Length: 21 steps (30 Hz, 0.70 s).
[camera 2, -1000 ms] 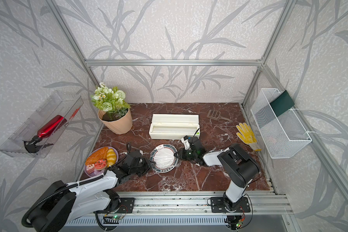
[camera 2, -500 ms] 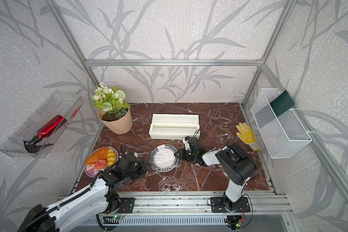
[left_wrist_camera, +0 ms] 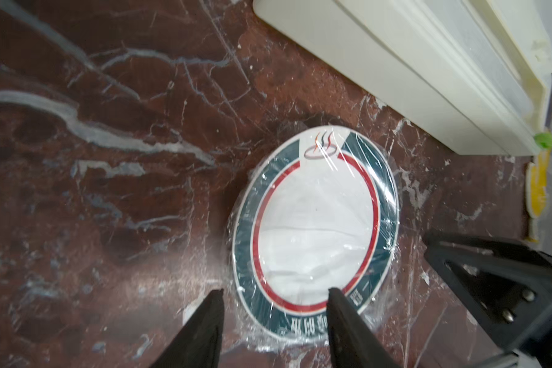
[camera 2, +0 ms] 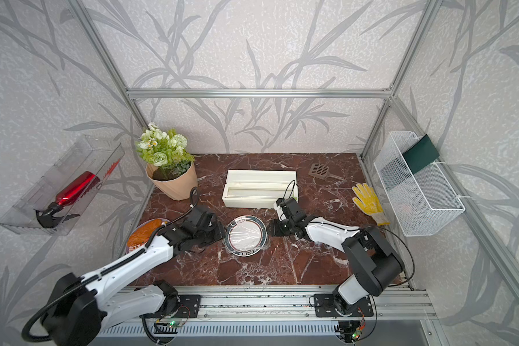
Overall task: Wrap the plate with plastic wrap
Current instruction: Place the plate at the center of the board, then adjust the plate at the center of the board.
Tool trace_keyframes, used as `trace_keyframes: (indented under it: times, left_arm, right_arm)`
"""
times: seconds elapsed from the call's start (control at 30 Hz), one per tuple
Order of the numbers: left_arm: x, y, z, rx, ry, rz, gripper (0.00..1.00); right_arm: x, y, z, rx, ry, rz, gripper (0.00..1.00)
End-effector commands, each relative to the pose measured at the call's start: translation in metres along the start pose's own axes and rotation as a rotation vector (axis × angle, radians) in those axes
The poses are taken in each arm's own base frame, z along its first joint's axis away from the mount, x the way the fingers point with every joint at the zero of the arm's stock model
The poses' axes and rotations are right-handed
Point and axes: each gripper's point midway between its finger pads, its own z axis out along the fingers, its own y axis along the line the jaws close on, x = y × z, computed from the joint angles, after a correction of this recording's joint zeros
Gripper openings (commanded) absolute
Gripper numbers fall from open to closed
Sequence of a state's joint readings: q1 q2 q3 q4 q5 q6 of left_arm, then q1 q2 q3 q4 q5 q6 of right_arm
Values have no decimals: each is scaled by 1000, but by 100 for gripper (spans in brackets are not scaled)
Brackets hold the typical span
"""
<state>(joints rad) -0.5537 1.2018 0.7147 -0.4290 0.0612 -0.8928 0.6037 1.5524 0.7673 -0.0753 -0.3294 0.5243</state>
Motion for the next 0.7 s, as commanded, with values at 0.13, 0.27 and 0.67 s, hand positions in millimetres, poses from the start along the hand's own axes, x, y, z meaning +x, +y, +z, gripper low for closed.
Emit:
trace_keyframes:
  times: [0.13, 0.27, 0.67]
  left_arm:
    - [-54, -8, 35, -100, -31, 25, 51]
    - [-57, -20, 64, -70, 25, 22, 48]
    - [-33, -19, 96, -57, 142, 5, 45]
  right_arm:
    - [29, -10, -13, 83, 85, -31, 42]
    - [52, -10, -20, 95, 114, -47, 37]
    - [85, 10, -3, 89, 217, -120, 30]
